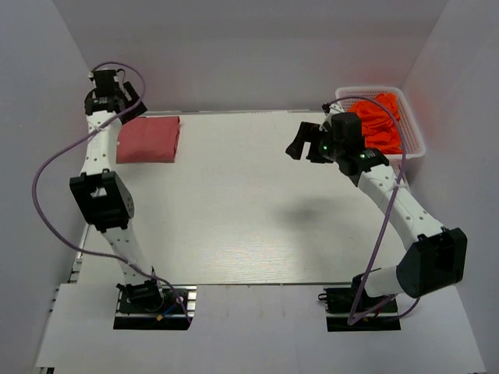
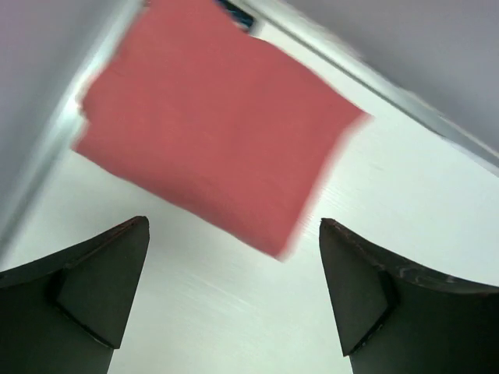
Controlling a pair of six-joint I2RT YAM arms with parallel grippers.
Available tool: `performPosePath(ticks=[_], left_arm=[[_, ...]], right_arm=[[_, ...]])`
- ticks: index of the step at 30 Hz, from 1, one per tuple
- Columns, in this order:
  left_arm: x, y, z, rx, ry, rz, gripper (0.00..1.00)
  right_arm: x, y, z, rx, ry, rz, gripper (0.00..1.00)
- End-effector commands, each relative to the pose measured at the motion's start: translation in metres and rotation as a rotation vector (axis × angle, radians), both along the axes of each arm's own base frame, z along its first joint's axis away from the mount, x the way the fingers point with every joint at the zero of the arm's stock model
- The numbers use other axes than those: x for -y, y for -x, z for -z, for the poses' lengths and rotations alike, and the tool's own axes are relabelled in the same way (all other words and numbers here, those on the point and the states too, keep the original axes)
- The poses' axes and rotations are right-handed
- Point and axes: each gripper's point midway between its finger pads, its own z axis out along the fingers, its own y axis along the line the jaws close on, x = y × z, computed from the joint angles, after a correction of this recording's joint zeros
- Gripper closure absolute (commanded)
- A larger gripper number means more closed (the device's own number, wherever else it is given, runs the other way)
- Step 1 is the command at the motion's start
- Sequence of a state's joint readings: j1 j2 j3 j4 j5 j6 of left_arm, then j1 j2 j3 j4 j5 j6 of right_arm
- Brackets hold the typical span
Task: Fold and stack the t-shirts
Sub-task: Put the neatly folded tshirt into the corner of the board with the left arm
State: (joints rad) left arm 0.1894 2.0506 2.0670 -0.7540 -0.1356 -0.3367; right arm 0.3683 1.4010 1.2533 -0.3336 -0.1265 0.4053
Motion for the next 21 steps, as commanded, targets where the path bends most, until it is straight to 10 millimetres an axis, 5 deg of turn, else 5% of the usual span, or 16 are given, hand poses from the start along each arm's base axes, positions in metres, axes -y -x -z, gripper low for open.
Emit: performPosePath(ticks=[1, 3, 4, 5, 7, 8, 10, 14, 21], left_arm=[[0.087, 0.035, -0.049, 0.089, 0.071, 0.098, 0.00], [0.130, 0.069, -0.039, 0.082, 0.102, 0.177, 0.00], [0.173, 0.083, -0.034, 0.080, 0.130, 0.249, 0.00], [0.193, 0.102, -0.006, 0.026, 0.144, 0.281, 0.00], [0.242, 0.137, -0.010, 0.048, 0.185, 0.370, 0.00], [0.250, 0.153, 0.013, 0.021, 0.179, 0.382, 0.00], [0.264, 0.183, 0.021, 0.029, 0.157, 0.394, 0.00], [0.268, 0.211, 0.030, -0.024, 0.115, 0.381, 0.00], [0.267, 0.228, 0.026, -0.005, 0.056, 0.350, 0.00]], right_arm=[[0.003, 0.014, -0.008, 0.059, -0.011, -0.034, 0.09], [0.006, 0.028, 0.003, 0.064, -0.006, -0.049, 0.09], [0.009, 0.036, 0.010, 0.052, -0.009, -0.049, 0.09], [0.010, 0.039, 0.005, 0.071, -0.017, -0.052, 0.09], [0.015, 0.052, 0.026, 0.033, -0.006, -0.051, 0.09], [0.016, 0.057, 0.025, 0.042, -0.014, -0.052, 0.09], [0.019, 0.067, 0.038, 0.022, -0.012, -0.049, 0.09], [0.023, 0.079, 0.031, 0.077, -0.037, -0.052, 0.09], [0.025, 0.091, 0.014, 0.175, -0.060, -0.078, 0.09]])
